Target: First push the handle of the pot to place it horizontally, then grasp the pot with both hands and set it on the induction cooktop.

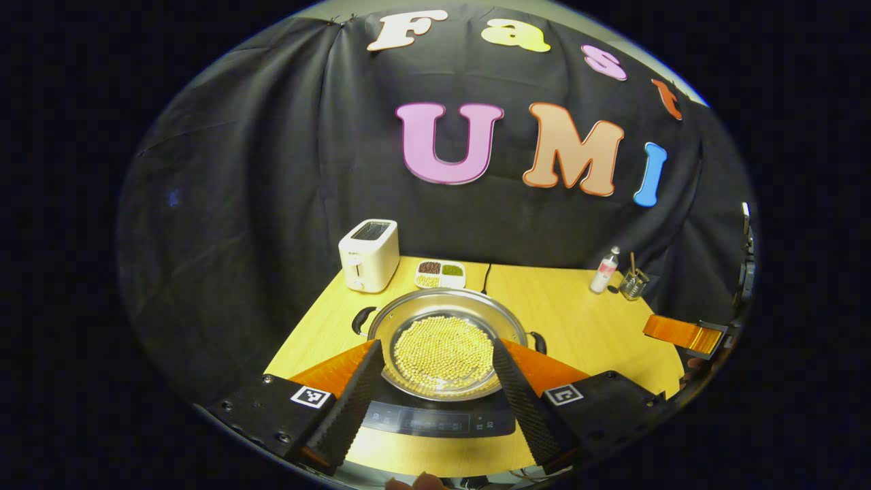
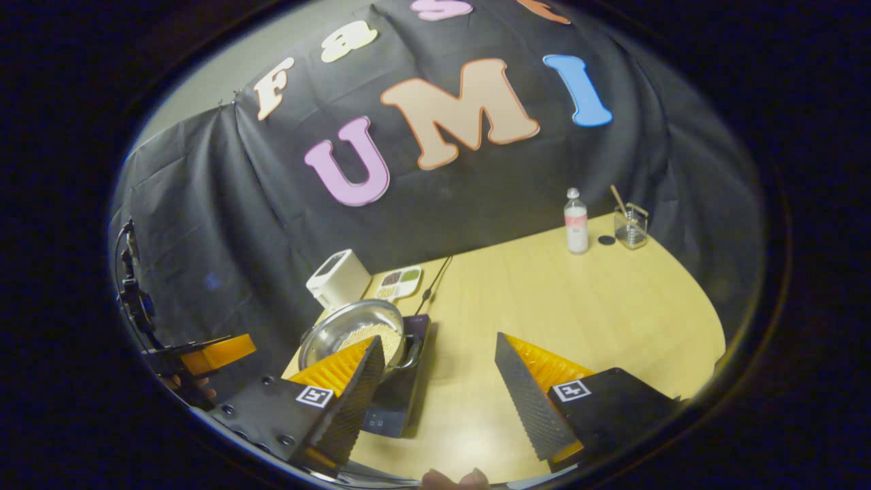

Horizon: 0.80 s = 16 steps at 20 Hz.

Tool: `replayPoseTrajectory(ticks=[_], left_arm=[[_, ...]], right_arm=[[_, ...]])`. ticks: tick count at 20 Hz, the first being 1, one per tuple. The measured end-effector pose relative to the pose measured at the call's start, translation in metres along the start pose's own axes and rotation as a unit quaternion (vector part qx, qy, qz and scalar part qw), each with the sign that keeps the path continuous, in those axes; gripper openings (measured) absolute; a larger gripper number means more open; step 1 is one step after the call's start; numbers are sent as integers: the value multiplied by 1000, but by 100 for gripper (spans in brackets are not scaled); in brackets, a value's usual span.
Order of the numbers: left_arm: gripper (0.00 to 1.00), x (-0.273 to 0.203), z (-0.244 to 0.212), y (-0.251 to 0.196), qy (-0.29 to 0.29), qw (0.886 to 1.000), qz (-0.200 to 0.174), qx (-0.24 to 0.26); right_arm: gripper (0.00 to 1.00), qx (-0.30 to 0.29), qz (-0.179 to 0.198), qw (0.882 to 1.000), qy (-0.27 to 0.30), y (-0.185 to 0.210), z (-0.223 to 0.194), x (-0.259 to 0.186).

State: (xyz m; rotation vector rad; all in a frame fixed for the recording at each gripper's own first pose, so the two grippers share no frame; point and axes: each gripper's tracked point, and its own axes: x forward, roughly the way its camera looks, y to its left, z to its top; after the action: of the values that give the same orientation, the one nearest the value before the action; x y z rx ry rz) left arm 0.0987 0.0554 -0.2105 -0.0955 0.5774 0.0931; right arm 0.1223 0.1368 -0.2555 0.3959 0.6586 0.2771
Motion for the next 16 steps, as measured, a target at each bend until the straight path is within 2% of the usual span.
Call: replayPoseTrajectory(ticks=[3, 6, 7, 8, 9, 10, 12, 14, 15, 16], left_arm=[[96, -28, 14, -16, -30, 999, -26, 13], [96, -62, 31, -22, -74, 996, -33, 26], [96, -74, 34, -23, -91, 995, -34, 31], [94, -86, 37, -27, -111, 992, -39, 35], [94, -97, 38, -32, -127, 990, -47, 38], [94, -104, 36, -40, -140, 988, -62, 34], [96, -117, 29, -52, -146, 986, -81, 24], [96, -134, 32, -48, -153, 985, -69, 27], [94, -143, 39, -49, -169, 983, -68, 29], [96, -154, 48, -55, -182, 980, -68, 33]], right_arm=[[92, 22, 0, 998, -59, 2, 25, -31], [92, -8, -15, 990, -138, -2, 51, -70], [91, -27, -23, 988, -147, -3, 50, -86], [100, -41, -29, 988, -148, -3, 46, -99], [100, -55, -38, 986, -151, -4, 41, -119], [92, -63, -43, 984, -158, -4, 40, -134], [92, -80, -49, 979, -179, -2, 48, -165], [91, -123, -56, 974, -183, -2, 47, -184], [92, -140, -58, 970, -192, 1, 53, -193], [92, -149, -57, 966, -203, 5, 63, -200]])
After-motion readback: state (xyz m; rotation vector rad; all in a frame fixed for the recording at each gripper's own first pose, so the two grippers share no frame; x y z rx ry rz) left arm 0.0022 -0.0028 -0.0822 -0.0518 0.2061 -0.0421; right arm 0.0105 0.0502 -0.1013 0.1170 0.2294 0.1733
